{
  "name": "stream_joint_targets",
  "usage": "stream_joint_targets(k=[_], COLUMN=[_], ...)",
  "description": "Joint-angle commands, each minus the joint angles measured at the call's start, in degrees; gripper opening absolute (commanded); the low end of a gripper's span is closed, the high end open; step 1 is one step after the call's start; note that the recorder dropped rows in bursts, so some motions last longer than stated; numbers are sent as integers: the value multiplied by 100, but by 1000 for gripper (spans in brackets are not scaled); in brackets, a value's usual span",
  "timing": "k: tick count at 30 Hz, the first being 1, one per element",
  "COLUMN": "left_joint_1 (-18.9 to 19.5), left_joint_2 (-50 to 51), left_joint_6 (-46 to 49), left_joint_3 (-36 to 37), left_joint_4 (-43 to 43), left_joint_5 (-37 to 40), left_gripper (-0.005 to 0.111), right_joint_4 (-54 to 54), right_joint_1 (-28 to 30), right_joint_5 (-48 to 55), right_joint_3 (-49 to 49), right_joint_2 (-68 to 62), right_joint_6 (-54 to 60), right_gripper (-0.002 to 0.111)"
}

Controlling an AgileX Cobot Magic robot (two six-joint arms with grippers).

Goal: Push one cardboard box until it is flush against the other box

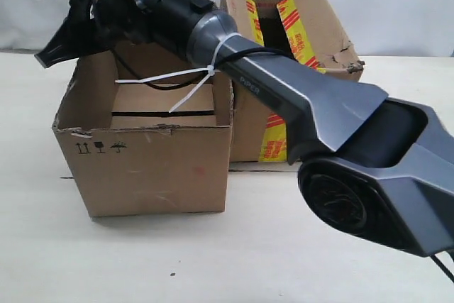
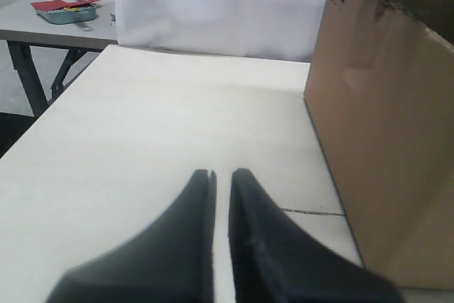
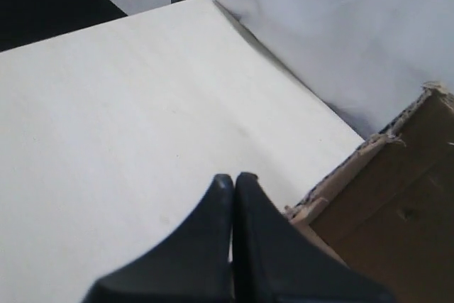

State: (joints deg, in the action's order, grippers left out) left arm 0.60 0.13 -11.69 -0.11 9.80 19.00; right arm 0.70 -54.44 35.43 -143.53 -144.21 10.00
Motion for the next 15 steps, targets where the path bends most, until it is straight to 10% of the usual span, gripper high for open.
stream_joint_targets(k=[1, 10, 15], left_joint_1=[17, 17, 17], left_joint_2=[-13, -13, -13], left_joint_6=[-18, -18, -18], left_joint_3=[11, 11, 11], left_joint_4=[5, 5, 28], left_joint_5=[-48, -48, -48], left_gripper=[0, 0, 0], right_joint_4=[155, 11, 8], right_joint_1=[59, -513, -1435], right_joint_5=[487, 3453, 3453], right_joint_3=[-408, -1956, -2012], right_joint_2=[-27, 635, 1002], right_joint_6=[-86, 253, -100], right_gripper=[0, 0, 0])
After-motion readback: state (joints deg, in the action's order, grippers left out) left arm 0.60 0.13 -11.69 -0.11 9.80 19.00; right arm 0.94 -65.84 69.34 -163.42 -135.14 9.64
